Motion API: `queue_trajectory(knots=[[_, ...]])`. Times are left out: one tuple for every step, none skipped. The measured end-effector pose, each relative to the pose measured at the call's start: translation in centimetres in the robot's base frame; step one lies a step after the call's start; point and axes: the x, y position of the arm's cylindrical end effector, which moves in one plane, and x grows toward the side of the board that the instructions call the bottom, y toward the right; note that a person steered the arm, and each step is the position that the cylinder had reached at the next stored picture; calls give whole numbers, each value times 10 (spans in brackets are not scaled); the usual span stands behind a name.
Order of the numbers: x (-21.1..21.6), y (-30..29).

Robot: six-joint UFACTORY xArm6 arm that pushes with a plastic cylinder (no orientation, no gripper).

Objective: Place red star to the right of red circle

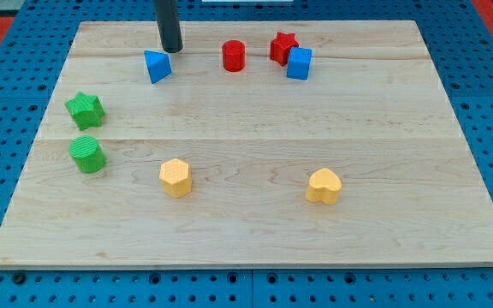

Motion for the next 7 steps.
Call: queue_trajectory(knots=[[-5,-13],[-20,80],[-62,154],[-38,205],[-14,239],[-12,214],[-17,208]])
